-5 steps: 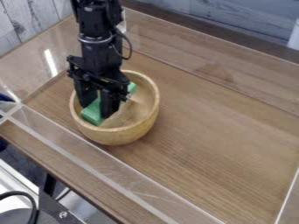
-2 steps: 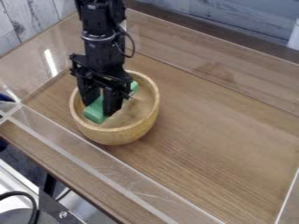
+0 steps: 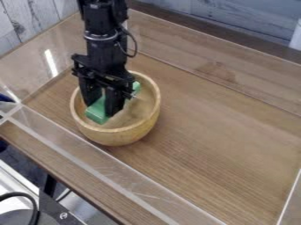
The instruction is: Put the green block in the brown bowl
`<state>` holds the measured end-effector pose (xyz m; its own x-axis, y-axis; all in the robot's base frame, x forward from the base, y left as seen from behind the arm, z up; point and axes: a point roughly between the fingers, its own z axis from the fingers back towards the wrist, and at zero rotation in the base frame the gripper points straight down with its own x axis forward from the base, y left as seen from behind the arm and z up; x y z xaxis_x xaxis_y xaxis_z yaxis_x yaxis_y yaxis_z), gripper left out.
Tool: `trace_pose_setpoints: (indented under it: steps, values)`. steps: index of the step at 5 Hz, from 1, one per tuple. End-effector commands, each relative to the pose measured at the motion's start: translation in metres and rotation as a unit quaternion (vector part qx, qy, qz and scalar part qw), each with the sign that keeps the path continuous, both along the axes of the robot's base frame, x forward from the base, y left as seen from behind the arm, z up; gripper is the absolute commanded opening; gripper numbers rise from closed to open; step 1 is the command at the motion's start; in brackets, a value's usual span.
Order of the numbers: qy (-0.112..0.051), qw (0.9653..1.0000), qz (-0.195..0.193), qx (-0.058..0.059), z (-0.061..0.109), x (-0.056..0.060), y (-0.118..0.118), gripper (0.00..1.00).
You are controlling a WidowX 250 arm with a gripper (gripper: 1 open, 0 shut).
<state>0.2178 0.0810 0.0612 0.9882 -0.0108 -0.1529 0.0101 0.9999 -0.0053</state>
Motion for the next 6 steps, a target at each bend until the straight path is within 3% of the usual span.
trace_pose_setpoints:
  steps: [1,6]
  values:
    - [-0.023,0.9997,-0.001,0.007,0.0110,0.0118,0.0025,0.00]
    - [-0.016,0.9999,0.000,0.000,0.0112,0.0147,0.0014,0.00]
